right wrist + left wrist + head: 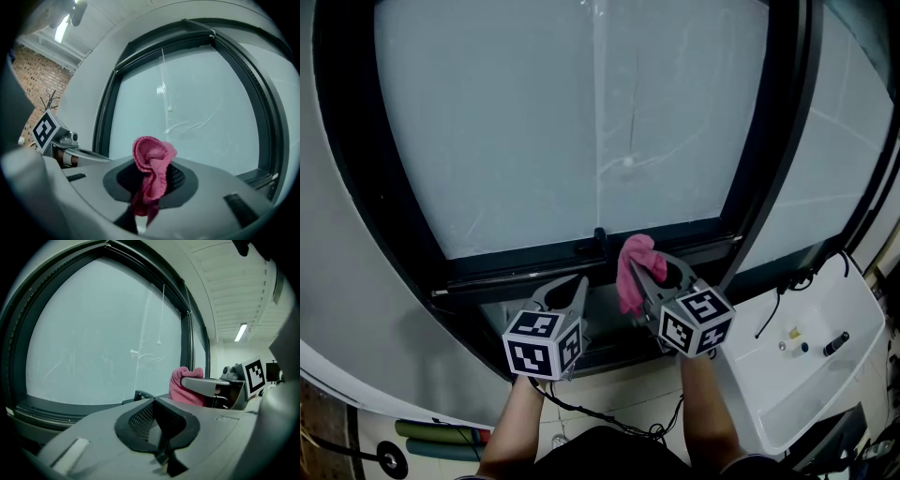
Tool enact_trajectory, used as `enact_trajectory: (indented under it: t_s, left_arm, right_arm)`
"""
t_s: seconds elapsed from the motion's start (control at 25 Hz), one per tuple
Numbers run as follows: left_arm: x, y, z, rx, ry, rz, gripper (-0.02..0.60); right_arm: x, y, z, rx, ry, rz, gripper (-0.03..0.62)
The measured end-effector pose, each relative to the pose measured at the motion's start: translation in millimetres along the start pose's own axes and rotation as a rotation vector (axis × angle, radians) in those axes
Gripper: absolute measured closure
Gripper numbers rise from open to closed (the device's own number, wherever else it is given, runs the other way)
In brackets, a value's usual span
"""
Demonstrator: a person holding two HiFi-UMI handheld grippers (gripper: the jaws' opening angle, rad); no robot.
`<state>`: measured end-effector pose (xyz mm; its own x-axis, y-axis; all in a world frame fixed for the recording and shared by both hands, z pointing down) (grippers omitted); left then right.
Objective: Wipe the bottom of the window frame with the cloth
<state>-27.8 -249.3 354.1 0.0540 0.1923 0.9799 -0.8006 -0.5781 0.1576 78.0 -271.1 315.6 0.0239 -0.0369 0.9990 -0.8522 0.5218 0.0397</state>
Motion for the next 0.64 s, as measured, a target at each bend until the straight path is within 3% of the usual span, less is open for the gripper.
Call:
enact_trajectory:
  t_s: [0.64]
  left_arm:
    - [4.9, -4.2, 3.1, 0.018, 0.008, -0.008, 0.575]
  right_arm:
    - [0.7, -1.7, -4.1, 0.008, 0.007, 0.004, 0.513]
Point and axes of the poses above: the fingertips, and each gripper's own axes: z forward along the fingers, y to its left, x out of its underside, the point moved 1 cm from there along -z, backward along the fingers, and after that the axes turned 9 degrees about x, right-handed, at the moved point
